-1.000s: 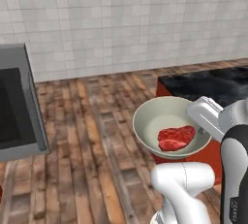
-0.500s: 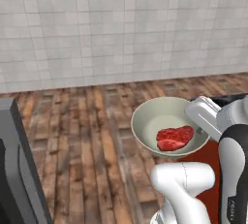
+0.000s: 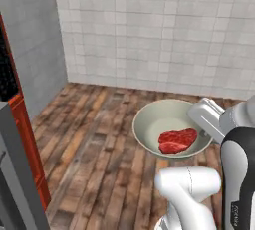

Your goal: Remove the peach from the bowl and place it on the small plate. Then place the bowl with only the steak in the microwave, close the door, and press the start button to microwave the steak.

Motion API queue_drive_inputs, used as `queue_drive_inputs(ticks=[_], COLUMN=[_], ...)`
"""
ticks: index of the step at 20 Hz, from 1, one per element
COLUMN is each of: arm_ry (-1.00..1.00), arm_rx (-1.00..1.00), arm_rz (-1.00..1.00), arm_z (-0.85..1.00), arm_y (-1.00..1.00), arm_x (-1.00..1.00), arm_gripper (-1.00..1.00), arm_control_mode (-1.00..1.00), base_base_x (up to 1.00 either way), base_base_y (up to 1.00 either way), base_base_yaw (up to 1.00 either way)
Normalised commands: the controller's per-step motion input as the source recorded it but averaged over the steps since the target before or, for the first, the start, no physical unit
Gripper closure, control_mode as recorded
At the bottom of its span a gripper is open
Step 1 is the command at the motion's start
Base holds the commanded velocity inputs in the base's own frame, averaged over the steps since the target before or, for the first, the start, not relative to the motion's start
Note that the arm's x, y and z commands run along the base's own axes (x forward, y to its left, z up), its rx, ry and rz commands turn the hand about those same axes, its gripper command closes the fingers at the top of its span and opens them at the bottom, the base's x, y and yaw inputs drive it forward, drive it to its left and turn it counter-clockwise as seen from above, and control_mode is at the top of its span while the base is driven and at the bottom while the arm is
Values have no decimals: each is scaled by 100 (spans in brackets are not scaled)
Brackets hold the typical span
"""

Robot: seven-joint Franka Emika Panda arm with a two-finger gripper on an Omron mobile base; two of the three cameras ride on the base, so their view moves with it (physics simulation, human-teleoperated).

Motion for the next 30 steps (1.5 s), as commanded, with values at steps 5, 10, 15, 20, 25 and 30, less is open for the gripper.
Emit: queue_drive_inputs(ticks=[5,10,15,20,25,30], arm_ry=[0,0,0,0,0,0], arm_rx=[0,0,0,0,0,0], arm_rz=[0,0,0,0,0,0], arm_z=[0,0,0,0,0,0], arm_y=[0,0,0,0,0,0], arm_x=[0,0,0,0,0,0], arm_gripper=[100,100,100,100,100,100], arm_control_mode=[100,100,100,100,100,100], base_base_x=[35,41,55,79,92,37], base_base_y=[0,0,6,4,-1,-16], base_base_yaw=[63,62,59,55,48,27])
